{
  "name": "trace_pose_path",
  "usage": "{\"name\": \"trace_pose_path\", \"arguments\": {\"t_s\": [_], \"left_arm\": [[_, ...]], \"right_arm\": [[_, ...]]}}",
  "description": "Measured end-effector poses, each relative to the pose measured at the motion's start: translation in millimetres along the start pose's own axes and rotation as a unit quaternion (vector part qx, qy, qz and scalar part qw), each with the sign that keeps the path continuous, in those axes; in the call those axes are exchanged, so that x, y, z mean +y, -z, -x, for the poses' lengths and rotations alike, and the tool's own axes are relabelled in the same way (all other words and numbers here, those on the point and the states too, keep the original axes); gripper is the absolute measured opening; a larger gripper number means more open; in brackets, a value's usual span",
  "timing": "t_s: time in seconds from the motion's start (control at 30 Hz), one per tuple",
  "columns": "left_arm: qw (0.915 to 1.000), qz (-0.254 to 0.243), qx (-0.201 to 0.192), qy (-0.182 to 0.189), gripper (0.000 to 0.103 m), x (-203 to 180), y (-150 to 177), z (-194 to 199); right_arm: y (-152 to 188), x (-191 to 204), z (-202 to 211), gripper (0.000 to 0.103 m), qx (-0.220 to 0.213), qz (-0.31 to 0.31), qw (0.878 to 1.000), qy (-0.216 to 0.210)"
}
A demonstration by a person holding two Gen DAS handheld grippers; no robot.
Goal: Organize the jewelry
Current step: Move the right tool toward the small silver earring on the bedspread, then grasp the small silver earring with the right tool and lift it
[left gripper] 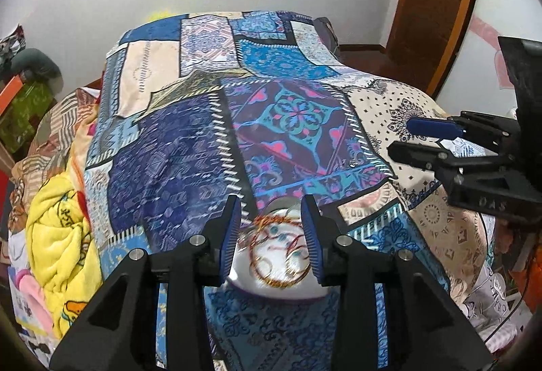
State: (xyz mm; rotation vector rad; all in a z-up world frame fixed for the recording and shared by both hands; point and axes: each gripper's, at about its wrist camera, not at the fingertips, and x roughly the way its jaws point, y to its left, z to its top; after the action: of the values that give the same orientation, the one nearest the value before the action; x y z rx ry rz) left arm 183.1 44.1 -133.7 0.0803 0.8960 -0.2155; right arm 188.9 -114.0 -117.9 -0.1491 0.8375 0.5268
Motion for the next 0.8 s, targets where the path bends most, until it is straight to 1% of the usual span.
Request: {"name": "trace_pose_path", "arguments": {"t_s": [0.13, 0.3, 0.4, 0.53, 0.67, 0.8], "left_arm": [[0.9999, -0.013, 0.009, 0.007, 0.036, -9, -6, -11], [0.9994, -0.018, 0.022, 0.02, 0.036, -18, -9, -27], [0.9988, -0.024, 0.034, 0.025, 0.036, -24, -9, -39], [0.998, -0.033, 0.045, 0.03, 0.036, -32, -10, -52], [0.9967, -0.049, 0.052, 0.039, 0.036, -42, -11, -60], [0.9955, -0.066, 0.054, 0.041, 0.036, -49, -11, -66]], "right_arm": [[5, -29, -3, 0.045, 0.009, -0.024, 1.0, 0.017], [13, -59, -11, 0.045, 0.029, -0.052, 0.998, 0.022], [16, -68, -16, 0.045, 0.037, -0.06, 0.997, 0.014], [19, -68, -29, 0.045, 0.052, -0.055, 0.997, 0.003], [19, -60, -45, 0.045, 0.067, -0.038, 0.997, -0.015], [16, -52, -64, 0.045, 0.083, -0.022, 0.996, -0.031]]}}
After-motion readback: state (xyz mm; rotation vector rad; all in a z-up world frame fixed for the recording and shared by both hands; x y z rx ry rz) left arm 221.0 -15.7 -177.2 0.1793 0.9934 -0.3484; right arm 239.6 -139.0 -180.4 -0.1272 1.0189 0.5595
